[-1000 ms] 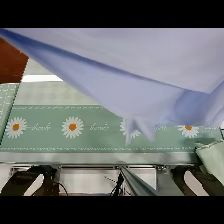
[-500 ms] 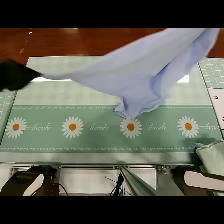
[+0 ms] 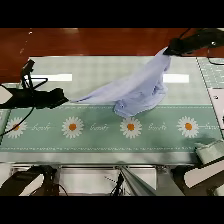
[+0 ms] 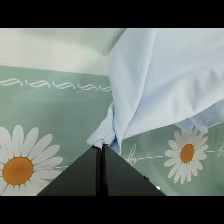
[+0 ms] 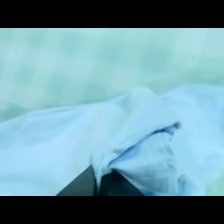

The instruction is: Fold the shirts.

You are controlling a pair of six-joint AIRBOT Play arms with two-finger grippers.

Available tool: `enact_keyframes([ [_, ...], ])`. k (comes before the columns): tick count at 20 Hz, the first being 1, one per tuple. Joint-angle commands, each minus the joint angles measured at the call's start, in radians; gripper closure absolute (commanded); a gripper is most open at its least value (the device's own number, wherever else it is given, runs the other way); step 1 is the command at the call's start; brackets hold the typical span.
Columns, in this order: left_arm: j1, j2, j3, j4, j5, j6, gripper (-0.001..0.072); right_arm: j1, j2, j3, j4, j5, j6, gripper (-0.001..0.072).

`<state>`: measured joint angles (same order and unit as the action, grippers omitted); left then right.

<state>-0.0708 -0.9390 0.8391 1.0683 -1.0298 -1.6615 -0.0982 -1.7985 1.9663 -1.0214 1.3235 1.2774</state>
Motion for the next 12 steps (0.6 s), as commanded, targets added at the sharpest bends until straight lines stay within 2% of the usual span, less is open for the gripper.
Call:
enact_keyframes([
  [1,0.0,-0.066,-0.026,-0.004,0.027,0.027,0.0691,0.024,-0.06,0.001,-0.055,0.012,0.012,0.069],
  [2,0.0,-0.075,-0.026,-0.004,0.027,0.027,0.069,0.019,-0.055,0.002,-0.054,0.0,0.012,0.068],
  [3,0.0,-0.079,-0.026,-0.004,0.027,0.029,0.0691,0.014,-0.043,0.002,-0.054,-0.006,0.012,0.0544],
  [4,0.0,-0.079,-0.026,-0.004,0.027,0.029,0.069,0.002,-0.026,0.002,-0.055,0.002,0.011,0.0343],
  [5,0.0,-0.079,-0.026,-0.004,0.027,0.03,0.0691,-0.015,-0.005,0.002,-0.059,0.019,0.011,0.0269],
  [8,0.0,-0.079,-0.026,-0.004,0.028,0.04,0.0691,-0.082,0.055,0.0,-0.204,0.187,0.029,0.0283],
  [9,0.0,-0.079,-0.026,-0.004,0.027,0.059,0.0691,-0.11,0.069,-0.018,-0.254,0.224,0.062,0.0317],
  [10,0.0,-0.079,-0.026,-0.004,0.027,0.064,0.069,-0.143,0.089,-0.067,-0.256,0.258,0.077,0.032],
  [12,0.0,-0.079,-0.026,-0.004,0.027,0.08,0.0691,-0.201,0.151,-0.25,-0.164,0.282,0.067,0.0313],
])
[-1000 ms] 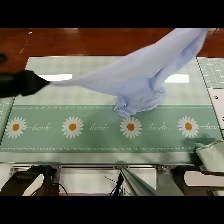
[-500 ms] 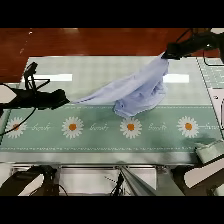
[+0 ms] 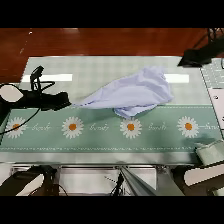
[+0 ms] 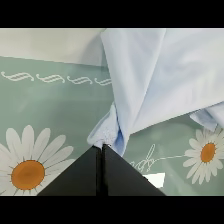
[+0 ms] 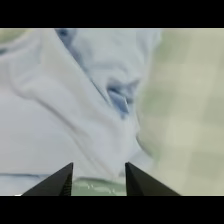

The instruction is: Fold the shirts.

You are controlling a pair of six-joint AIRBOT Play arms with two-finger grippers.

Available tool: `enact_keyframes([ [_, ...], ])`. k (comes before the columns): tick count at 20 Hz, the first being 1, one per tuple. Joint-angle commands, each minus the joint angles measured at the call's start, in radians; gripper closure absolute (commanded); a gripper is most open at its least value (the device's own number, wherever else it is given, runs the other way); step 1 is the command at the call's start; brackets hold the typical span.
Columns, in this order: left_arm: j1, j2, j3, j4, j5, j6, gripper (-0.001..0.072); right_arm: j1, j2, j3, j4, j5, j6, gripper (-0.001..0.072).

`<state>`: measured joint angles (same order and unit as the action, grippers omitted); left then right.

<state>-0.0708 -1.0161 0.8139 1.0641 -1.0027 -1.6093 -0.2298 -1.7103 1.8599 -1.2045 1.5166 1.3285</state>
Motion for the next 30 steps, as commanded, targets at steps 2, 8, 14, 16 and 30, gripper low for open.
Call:
enact_keyframes([
  [2,0.0,-0.002,0.0,0.0,0.0,0.03,0.0691,-0.107,0.14,-0.378,0.135,0.07,-0.029,0.0282],
  [8,0.0,-0.002,0.0,0.0,0.0,0.03,0.0691,-0.063,0.291,-0.903,0.316,-0.165,-0.141,0.0261],
  [14,0.0,-0.002,0.0,-0.003,0.0,0.03,0.069,0.032,0.292,-1.049,0.411,-0.465,-0.144,0.0247],
  [16,0.0,-0.002,0.0,-0.003,0.0,0.03,0.069,0.071,0.292,-1.05,0.414,-0.519,-0.131,0.0246],
  [30,0.0,-0.002,0.0,-0.002,0.002,0.03,0.0691,0.215,0.28,-1.05,0.41,-0.676,-0.005,0.0483],
])
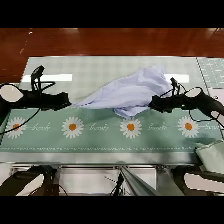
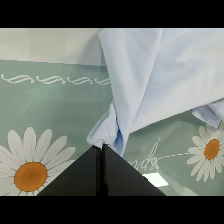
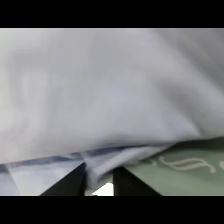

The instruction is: Fold the shirts.

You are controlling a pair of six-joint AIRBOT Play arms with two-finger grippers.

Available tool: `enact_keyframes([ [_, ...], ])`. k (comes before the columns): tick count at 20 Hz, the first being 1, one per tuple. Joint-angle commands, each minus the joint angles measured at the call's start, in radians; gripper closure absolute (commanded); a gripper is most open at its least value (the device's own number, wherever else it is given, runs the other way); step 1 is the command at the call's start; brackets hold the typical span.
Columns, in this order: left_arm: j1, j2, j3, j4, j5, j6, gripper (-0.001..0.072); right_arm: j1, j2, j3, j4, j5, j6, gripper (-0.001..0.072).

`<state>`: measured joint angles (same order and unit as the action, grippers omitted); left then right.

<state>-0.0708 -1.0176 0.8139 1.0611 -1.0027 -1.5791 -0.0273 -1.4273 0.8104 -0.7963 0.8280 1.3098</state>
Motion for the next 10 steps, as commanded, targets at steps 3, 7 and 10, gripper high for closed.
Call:
enact_keyframes([
  [3,0.002,0.0,0.0,0.001,0.01,0.0,0.069,0.012,-0.003,0.0,0.002,0.033,0.014,0.0667],
  [7,0.002,0.005,0.03,0.001,0.031,0.002,0.0691,0.009,0.027,0.037,0.0,0.148,-0.053,0.0691],
  [10,0.007,0.031,0.176,0.0,0.032,0.039,0.0691,0.004,0.151,0.164,0.003,0.267,-0.107,0.0691],
])
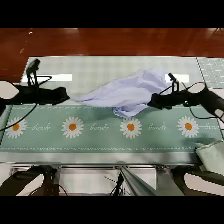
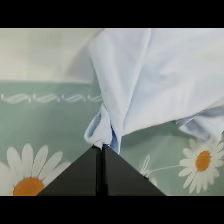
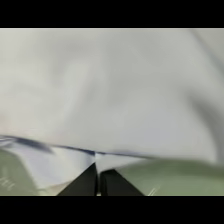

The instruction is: Fold the shirts.

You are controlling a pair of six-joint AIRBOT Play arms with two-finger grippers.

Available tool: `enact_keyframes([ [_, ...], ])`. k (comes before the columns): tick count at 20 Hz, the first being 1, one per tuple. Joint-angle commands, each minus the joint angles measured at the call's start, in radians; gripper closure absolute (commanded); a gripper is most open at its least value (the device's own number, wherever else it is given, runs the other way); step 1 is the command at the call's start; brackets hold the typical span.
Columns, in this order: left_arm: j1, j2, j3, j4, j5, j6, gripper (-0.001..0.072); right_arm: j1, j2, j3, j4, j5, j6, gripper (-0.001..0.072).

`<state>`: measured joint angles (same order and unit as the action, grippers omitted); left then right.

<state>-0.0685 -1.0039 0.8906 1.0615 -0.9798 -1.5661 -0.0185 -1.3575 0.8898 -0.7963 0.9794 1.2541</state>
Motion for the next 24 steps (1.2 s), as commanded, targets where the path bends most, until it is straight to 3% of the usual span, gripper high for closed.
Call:
enact_keyframes([
  [1,0.014,0.026,0.172,0.0,0.01,0.027,0.0691,-0.01,0.136,0.142,0.002,0.161,-0.051,0.0691],
  [5,0.099,0.048,0.553,0.0,0.072,0.029,0.0691,-0.052,0.388,0.397,0.002,0.288,-0.026,0.0692],
  [9,0.165,0.072,0.9,0.002,0.241,0.028,0.0691,-0.164,0.566,0.663,0.001,0.24,0.014,0.0692],
  [11,0.197,0.09,0.996,0.026,0.238,0.028,0.0691,-0.232,0.606,0.769,0.001,0.178,0.058,0.0692],
  [16,0.217,0.179,1.02,0.08,0.082,0.034,0.0691,-0.336,0.621,0.931,0.0,0.137,0.108,0.0693],
  [21,0.217,0.329,1.02,0.091,0.071,0.04,0.0692,-0.336,0.621,1.011,-0.023,0.135,0.124,0.0693],
  [24,0.217,0.422,1.02,0.108,-0.037,0.033,0.0692,-0.336,0.621,1.081,-0.059,0.175,0.155,0.0693],
])
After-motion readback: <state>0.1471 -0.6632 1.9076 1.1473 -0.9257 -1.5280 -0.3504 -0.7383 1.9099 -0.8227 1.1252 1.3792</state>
